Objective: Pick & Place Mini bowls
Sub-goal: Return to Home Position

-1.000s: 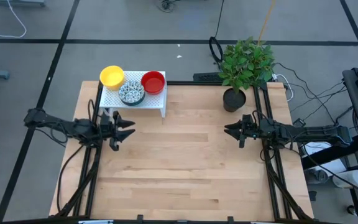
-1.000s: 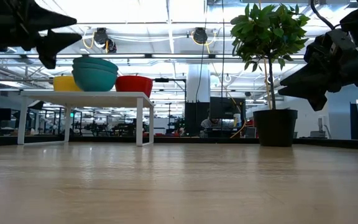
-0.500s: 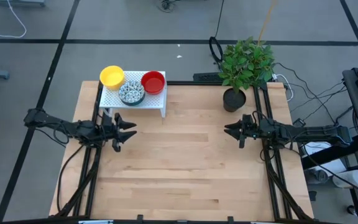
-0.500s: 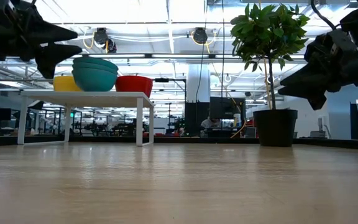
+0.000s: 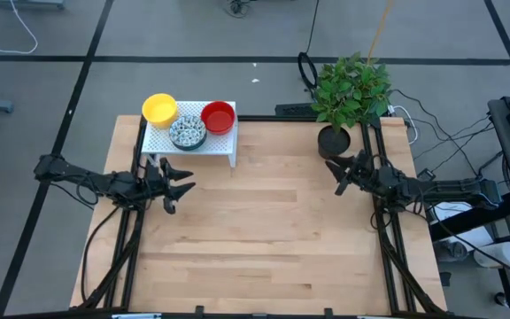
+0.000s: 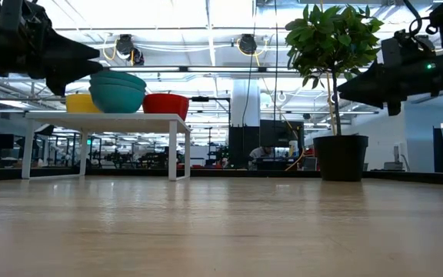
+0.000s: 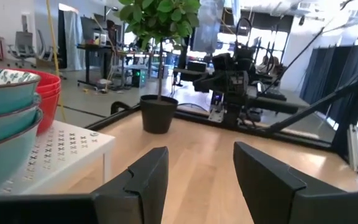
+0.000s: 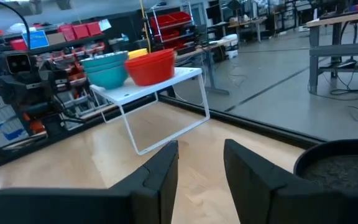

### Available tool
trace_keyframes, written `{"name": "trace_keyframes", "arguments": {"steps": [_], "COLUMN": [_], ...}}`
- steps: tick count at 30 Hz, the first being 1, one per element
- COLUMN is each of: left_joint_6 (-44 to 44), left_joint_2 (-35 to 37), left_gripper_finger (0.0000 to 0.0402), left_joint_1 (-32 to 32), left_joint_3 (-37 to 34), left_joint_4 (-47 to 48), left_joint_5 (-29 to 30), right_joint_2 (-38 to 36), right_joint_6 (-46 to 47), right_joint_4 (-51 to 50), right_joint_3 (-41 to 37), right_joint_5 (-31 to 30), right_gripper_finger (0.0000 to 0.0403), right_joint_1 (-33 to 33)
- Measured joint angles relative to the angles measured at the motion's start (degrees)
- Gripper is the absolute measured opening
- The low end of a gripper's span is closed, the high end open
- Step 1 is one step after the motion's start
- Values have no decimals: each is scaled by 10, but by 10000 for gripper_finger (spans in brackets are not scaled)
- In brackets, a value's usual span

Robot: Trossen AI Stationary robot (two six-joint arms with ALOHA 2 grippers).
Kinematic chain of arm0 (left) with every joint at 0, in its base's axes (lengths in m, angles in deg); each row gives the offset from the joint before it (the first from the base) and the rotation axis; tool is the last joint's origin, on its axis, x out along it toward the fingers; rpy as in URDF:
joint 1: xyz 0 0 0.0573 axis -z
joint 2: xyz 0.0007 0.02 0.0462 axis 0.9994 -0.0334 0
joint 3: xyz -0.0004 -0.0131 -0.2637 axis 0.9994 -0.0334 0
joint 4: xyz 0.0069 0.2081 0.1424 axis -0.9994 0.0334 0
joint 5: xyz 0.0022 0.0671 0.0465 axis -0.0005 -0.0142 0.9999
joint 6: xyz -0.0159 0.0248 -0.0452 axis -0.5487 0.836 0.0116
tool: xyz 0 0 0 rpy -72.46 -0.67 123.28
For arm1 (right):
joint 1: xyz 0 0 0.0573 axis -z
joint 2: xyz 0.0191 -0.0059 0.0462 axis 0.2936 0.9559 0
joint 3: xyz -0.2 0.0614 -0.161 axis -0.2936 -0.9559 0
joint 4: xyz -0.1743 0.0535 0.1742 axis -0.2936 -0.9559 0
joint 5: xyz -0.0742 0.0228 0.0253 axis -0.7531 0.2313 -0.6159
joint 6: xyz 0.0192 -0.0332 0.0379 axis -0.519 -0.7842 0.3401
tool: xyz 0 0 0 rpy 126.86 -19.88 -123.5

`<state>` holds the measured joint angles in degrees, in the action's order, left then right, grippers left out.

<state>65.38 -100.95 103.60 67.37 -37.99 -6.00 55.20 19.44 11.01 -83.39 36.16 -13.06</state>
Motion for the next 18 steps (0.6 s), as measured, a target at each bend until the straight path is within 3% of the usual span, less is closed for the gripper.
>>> {"name": "trace_keyframes", "arguments": {"steps": [18], "left_joint_6": [5], "left_joint_2": [0], "left_gripper_finger": [186], "left_joint_1": [0], "left_joint_3": [0], "left_joint_4": [1], "left_joint_5": [-1], "right_joint_2": [0], "right_joint_6": [0], "right_joint_4": [-1], "right_joint_3": [0], "right_joint_5": [-2], "right_gripper_finger": [116], "right_joint_1": [0]}}
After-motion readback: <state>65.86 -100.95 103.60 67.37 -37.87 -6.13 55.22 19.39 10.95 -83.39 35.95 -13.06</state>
